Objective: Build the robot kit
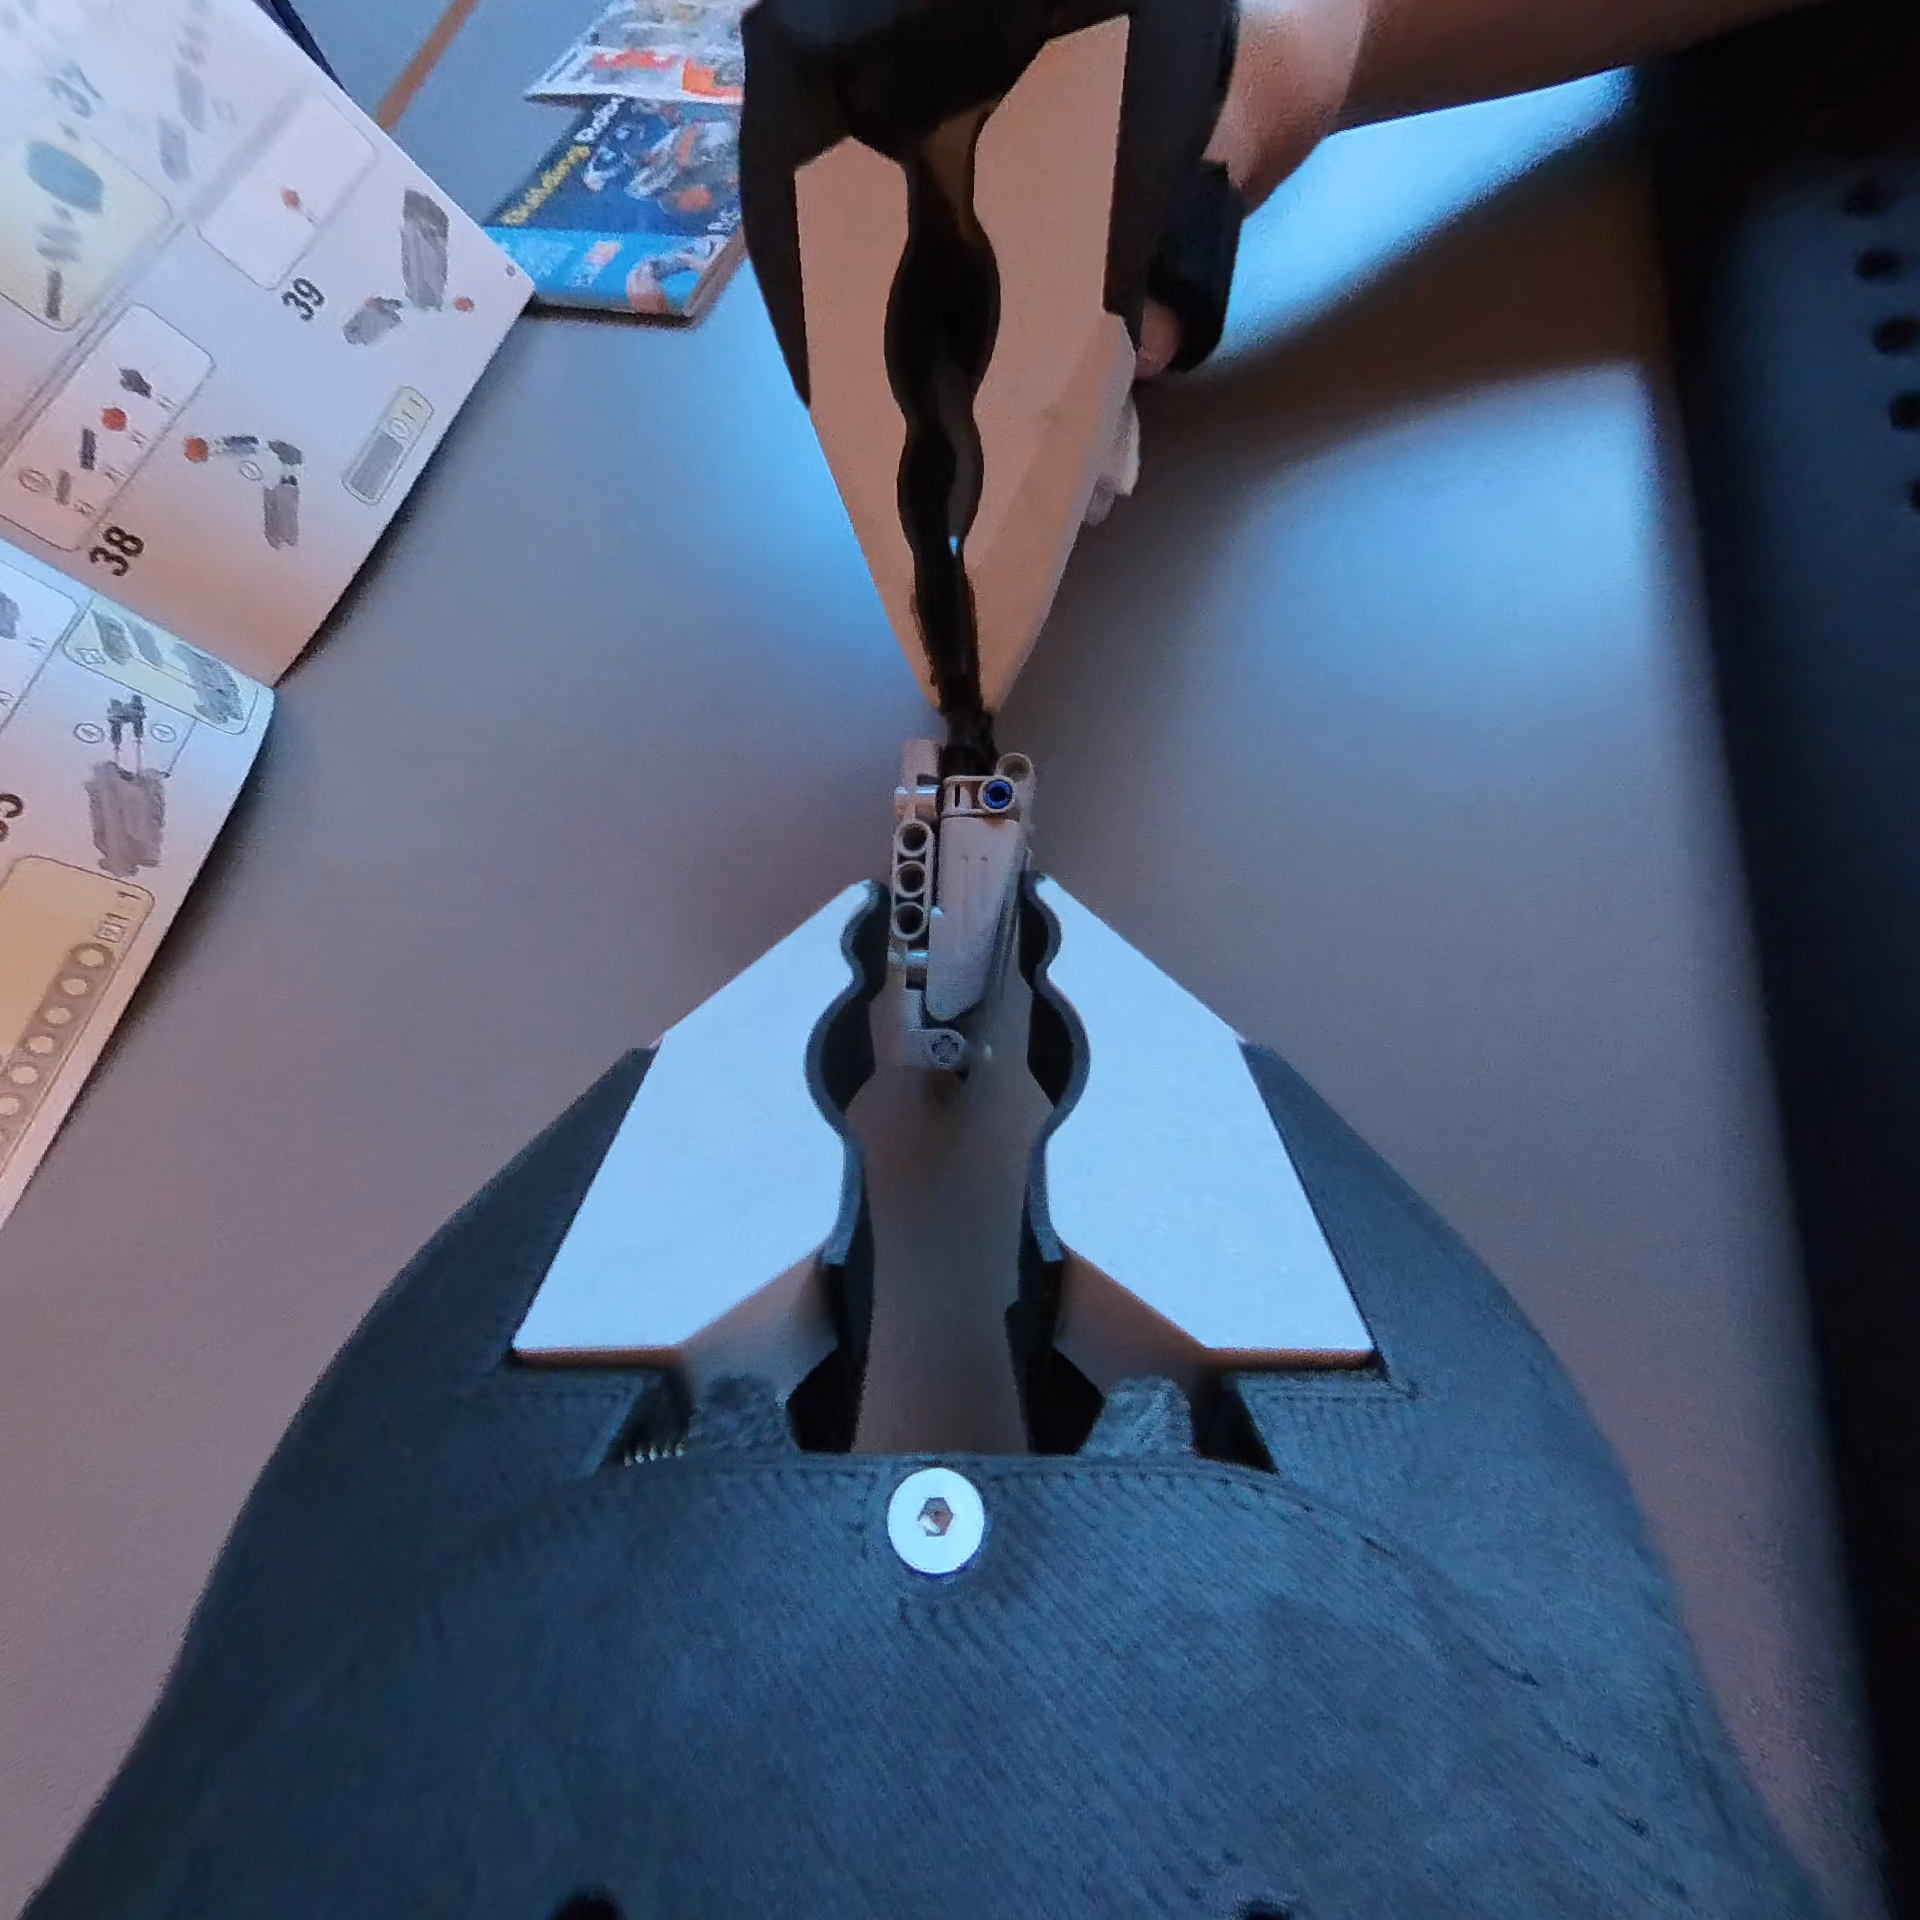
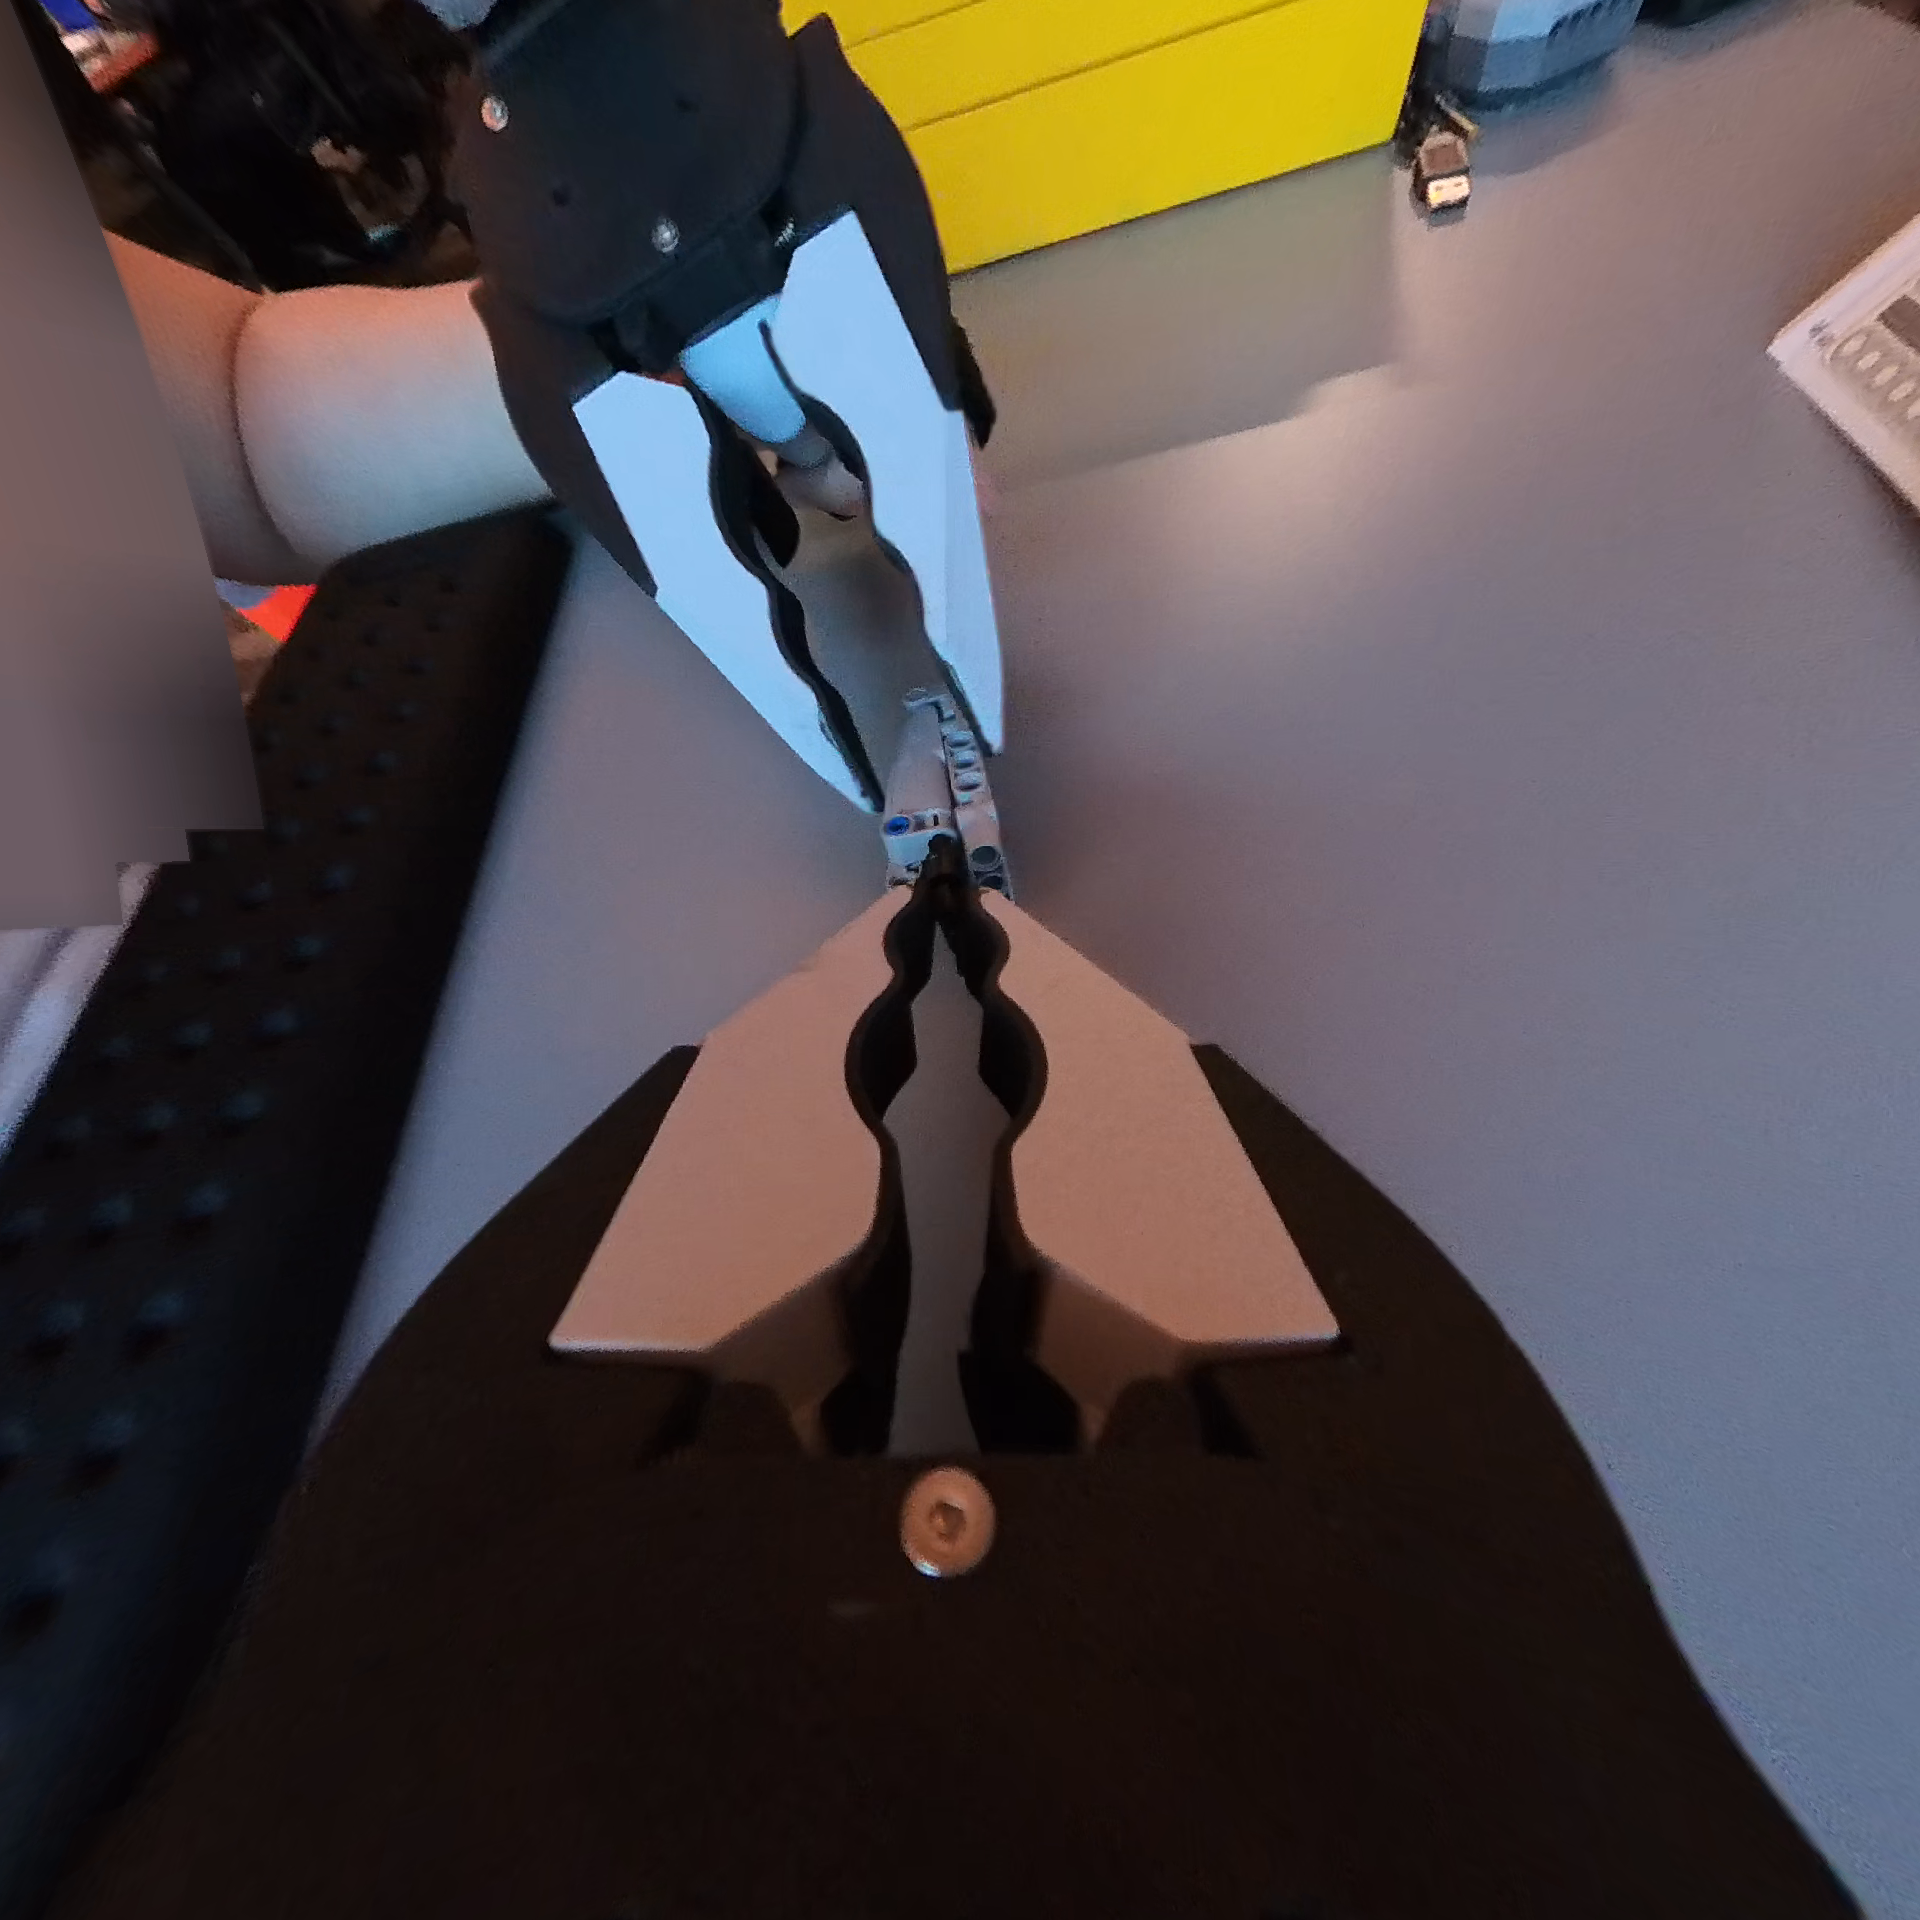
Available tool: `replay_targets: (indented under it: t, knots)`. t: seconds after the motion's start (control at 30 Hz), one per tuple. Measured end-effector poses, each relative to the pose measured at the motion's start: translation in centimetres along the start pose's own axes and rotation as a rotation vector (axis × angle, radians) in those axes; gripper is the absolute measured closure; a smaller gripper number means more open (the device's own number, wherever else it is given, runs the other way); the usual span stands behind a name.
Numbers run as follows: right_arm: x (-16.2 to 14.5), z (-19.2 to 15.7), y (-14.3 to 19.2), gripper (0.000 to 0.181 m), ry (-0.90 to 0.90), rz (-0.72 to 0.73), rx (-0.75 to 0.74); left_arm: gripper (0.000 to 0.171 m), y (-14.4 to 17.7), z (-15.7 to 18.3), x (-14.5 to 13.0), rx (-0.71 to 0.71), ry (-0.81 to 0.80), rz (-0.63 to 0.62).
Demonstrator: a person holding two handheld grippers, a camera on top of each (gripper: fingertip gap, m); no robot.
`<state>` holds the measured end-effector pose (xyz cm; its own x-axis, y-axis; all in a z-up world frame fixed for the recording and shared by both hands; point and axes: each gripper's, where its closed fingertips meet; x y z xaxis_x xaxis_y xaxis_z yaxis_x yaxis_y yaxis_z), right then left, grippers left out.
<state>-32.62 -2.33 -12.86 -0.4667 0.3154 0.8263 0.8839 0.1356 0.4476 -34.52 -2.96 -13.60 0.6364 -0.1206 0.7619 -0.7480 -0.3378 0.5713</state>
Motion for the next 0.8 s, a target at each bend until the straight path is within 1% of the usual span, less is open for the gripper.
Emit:
replay_targets:
  t: [0.03, 0.13, 0.27, 0.33, 0.37, 0.4, 0.5, 0.53, 0.63, 0.8]
  knots:
    - [0.0, 0.1, 0.0, 0.177, -0.03, -0.005, 0.01, 0.151, -0.1, 0.0, 0.0, 0.0, 0.005, 0.005]
    - [-0.1, 0.3, -0.1, 0.177, -0.103, -0.011, 0.034, 0.151, 0.1, -0.3, 0.0, 0.003, 0.03, 0.018]
    - [-0.1, 0.6, -0.1, 0.177, -0.146, -0.012, 0.038, 0.152, 0.5, -0.7, 0.4, 0.037, 0.004, 0.047]
    - [-0.2, 0.7, -0.3, 0.177, -0.16, -0.026, 0.041, 0.162, 0.5, -0.6, 0.7, 0.035, 0.0, 0.069]
    - [-0.3, 0.8, -0.3, 0.177, -0.167, -0.035, 0.038, 0.165, 0.4, -0.5, 0.7, 0.029, -0.004, 0.079]
    - [-0.4, 0.9, -0.4, 0.177, -0.176, -0.043, 0.034, 0.165, 0.3, -0.3, 0.6, 0.019, -0.008, 0.076]
    - [-0.5, 1.3, -0.5, 0.176, -0.214, -0.049, 0.026, 0.154, 0.0, 0.1, 0.3, -0.001, -0.024, 0.059]
    - [-0.5, 1.3, -0.5, 0.176, -0.22, -0.049, 0.03, 0.154, 0.0, 0.0, 0.3, 0.006, -0.03, 0.056]
    - [-0.5, 1.4, -0.5, 0.176, -0.233, -0.053, 0.034, 0.161, -0.1, -0.2, -0.1, 0.036, -0.068, 0.031]
    - [-0.7, 1.6, -0.7, 0.176, -0.256, -0.067, 0.028, 0.16, -0.3, -0.3, -0.3, 0.071, -0.124, 0.009]
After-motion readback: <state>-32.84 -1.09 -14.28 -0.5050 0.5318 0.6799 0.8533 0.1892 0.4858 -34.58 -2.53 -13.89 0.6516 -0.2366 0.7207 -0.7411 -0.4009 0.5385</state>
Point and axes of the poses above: each gripper's, where its closed fingertips meet, y back along the fingers, x out of its top, z = x × y across the jaws, and after that the axes turned 8 degrees about -y, right-handed
